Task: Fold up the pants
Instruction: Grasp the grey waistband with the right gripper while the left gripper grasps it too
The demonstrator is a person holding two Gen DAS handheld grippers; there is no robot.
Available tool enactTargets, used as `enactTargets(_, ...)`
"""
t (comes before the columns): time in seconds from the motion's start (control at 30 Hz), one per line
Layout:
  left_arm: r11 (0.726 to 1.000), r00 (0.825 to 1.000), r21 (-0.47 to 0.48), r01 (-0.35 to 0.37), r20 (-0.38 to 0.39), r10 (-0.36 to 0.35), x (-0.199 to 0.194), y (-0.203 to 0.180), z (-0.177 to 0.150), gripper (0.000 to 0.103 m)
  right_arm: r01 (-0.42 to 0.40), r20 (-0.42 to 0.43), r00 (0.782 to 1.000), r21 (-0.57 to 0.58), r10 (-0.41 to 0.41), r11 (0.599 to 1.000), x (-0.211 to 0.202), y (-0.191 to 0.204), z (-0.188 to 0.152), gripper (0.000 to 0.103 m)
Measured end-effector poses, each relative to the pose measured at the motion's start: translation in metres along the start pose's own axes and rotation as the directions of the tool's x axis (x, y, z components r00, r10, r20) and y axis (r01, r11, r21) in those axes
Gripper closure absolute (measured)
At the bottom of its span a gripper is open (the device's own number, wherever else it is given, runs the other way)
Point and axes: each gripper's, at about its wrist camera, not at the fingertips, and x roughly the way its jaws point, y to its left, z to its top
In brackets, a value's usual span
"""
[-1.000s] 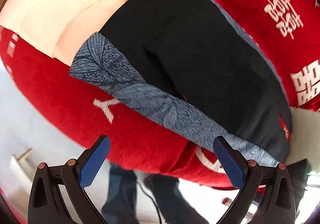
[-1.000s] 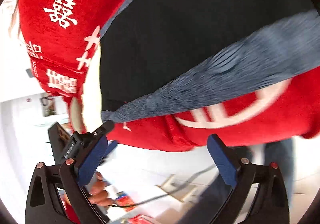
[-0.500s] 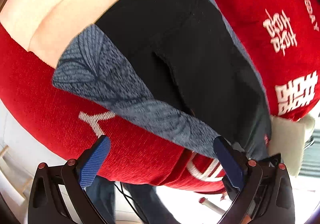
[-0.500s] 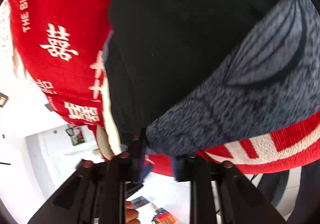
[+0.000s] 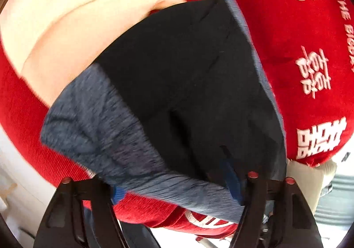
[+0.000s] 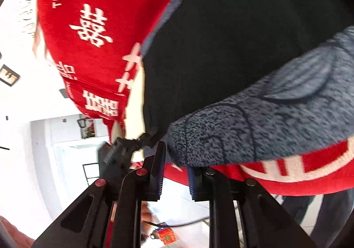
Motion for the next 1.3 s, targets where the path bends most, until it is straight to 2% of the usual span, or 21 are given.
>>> enactTargets(0.03, 1.000, 1.000, 0.020, 0.008, -0.022, -0.007, 0.002, -0.002, 0.001, 0.066, 0.014, 0.000, 1.000, 0.004, -0.014, 1.000, -0.002, -0.007, -0.001, 0.072)
enactTargets(0.1, 0.999, 0.999, 0.039, 0.001, -0.043, 0.000, 0.005, -0.002, 0.003, 0.066, 0.051, 0.031, 0.998, 0.017, -0.052, 0.999, -0.010, -0.024, -0.003, 0.060)
enactTargets(0.2, 0.999, 0.998, 0.054, 0.004, -0.061, -0.001, 0.007, -0.001, 0.006, 0.066, 0.047, 0.110, 0.992, 0.086, -0.057, 0.995, -0.035, -0.055, -0.005, 0.058)
enactTargets(0.27, 0.998, 0.998, 0.064, 0.004, -0.070, 0.001, 0.008, -0.003, 0.008, 0.066, 0.006, 0.159, 0.987, 0.131, -0.027, 0.991, -0.050, -0.072, -0.006, 0.058)
enactTargets(0.37, 0.998, 0.996, 0.065, 0.019, -0.090, -0.013, 0.009, -0.005, 0.012, 0.066, -0.100, 0.213, 0.975, 0.180, 0.061, 0.978, -0.064, -0.090, -0.006, 0.058)
enactTargets(0.53, 0.996, 0.993, 0.083, 0.036, -0.118, -0.026, 0.003, -0.016, 0.022, 0.066, -0.198, 0.296, 0.947, 0.230, 0.125, 0.953, -0.071, -0.107, -0.021, 0.055)
enactTargets(0.7, 0.989, 0.989, 0.144, 0.017, -0.150, 0.005, 0.002, -0.033, 0.031, 0.066, -0.288, 0.362, 0.912, 0.226, 0.195, 0.931, -0.061, -0.107, -0.017, 0.054)
enactTargets(0.8, 0.986, 0.988, 0.164, 0.002, -0.153, 0.023, 0.002, -0.034, 0.031, 0.066, -0.341, 0.416, 0.881, 0.234, 0.223, 0.910, -0.074, -0.108, -0.014, 0.054)
enactTargets(0.83, 0.986, 0.988, 0.166, -0.012, -0.152, 0.038, 0.002, -0.032, 0.029, 0.066, -0.337, 0.417, 0.884, 0.251, 0.213, 0.907, -0.076, -0.108, -0.012, 0.062)
enactTargets(0.87, 0.986, 0.987, 0.168, -0.023, -0.150, 0.048, 0.003, -0.032, 0.028, 0.066, -0.319, 0.405, 0.894, 0.283, 0.189, 0.904, -0.080, -0.106, -0.009, 0.074)
enactTargets(0.9, 0.985, 0.988, 0.169, -0.031, -0.145, 0.056, 0.002, -0.032, 0.026, 0.072, -0.288, 0.386, 0.910, 0.319, 0.153, 0.903, -0.082, -0.106, -0.006, 0.097)
enactTargets(0.93, 0.985, 0.989, 0.168, -0.035, -0.138, 0.058, 0.000, -0.032, 0.025, 0.076, -0.213, 0.353, 0.932, 0.351, 0.082, 0.912, -0.087, -0.102, -0.004, 0.097)
enactTargets(0.97, 0.986, 0.989, 0.162, -0.031, -0.139, 0.054, -0.002, -0.031, 0.024, 0.076, -0.170, 0.336, 0.941, 0.344, 0.048, 0.923, -0.091, -0.095, -0.002, 0.097)
enactTargets(1.1, 0.988, 0.994, 0.153, 0.004, -0.106, 0.012, -0.023, -0.041, 0.030, 0.076, 0.024, 0.279, 0.958, 0.167, -0.071, 0.986, -0.112, -0.036, 0.013, 0.098)
enactTargets(1.17, 0.988, 0.995, 0.156, 0.016, -0.097, -0.001, -0.030, -0.050, 0.035, 0.076, 0.070, 0.260, 0.961, 0.088, -0.091, 0.994, -0.122, -0.007, 0.025, 0.098)
enactTargets(1.3, 0.985, 0.997, 0.172, 0.024, -0.076, -0.011, -0.036, -0.079, 0.051, 0.076, 0.112, 0.212, 0.971, -0.009, -0.108, 0.994, -0.137, 0.034, 0.063, 0.098)
